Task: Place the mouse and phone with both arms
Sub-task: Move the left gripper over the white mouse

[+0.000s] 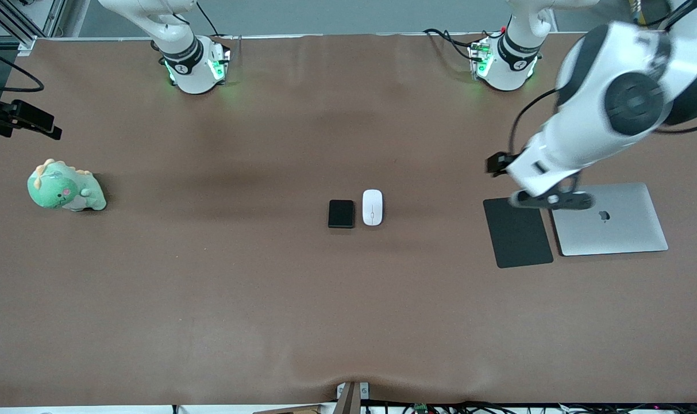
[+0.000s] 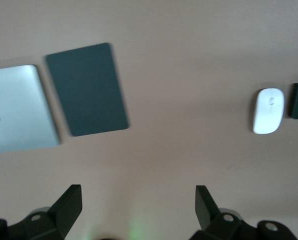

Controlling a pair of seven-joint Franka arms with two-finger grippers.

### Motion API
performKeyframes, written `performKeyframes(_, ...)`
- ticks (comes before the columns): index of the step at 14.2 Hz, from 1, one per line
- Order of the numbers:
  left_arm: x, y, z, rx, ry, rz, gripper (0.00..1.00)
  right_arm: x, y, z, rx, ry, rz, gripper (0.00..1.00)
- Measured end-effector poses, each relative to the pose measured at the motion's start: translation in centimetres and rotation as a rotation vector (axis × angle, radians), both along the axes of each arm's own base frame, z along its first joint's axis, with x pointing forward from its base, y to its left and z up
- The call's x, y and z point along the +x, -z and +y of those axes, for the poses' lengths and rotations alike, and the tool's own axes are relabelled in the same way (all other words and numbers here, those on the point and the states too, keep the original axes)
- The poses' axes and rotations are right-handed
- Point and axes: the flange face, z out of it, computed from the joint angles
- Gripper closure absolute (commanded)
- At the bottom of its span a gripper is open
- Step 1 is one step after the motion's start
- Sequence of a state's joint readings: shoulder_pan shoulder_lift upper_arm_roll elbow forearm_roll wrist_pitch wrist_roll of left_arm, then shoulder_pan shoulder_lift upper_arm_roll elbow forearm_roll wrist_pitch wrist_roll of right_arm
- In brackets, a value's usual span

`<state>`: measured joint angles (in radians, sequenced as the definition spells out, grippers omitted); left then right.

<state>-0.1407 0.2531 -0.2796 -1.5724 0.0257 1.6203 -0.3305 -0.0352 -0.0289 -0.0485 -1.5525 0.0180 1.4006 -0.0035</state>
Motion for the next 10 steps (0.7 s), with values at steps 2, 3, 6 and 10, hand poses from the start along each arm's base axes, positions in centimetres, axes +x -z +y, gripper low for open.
performKeyframes(2, -0.4, 4.0, -4.8, -0.012, 0.014, -0.007, 0.0, 0.0, 0.0, 0.0, 0.0, -0.001, 0.0, 0.0)
performKeyframes(3, -0.9, 5.8, -7.3, -0.018, 0.018, -0.013, 0.0, 0.0, 0.0, 0.0, 0.0, -0.001, 0.0, 0.0)
performKeyframes(6, -2.5, 11.4, -13.9, -0.036, 0.01, -0.031, 0.0, 0.0, 0.0, 0.0, 0.0, -0.001, 0.0, 0.0)
performKeyframes(10, -4.5, 20.0, -19.9, -0.027, 0.036, -0.071, 0.0, 0.0, 0.0, 0.2, 0.0, -0.004, 0.001, 0.0)
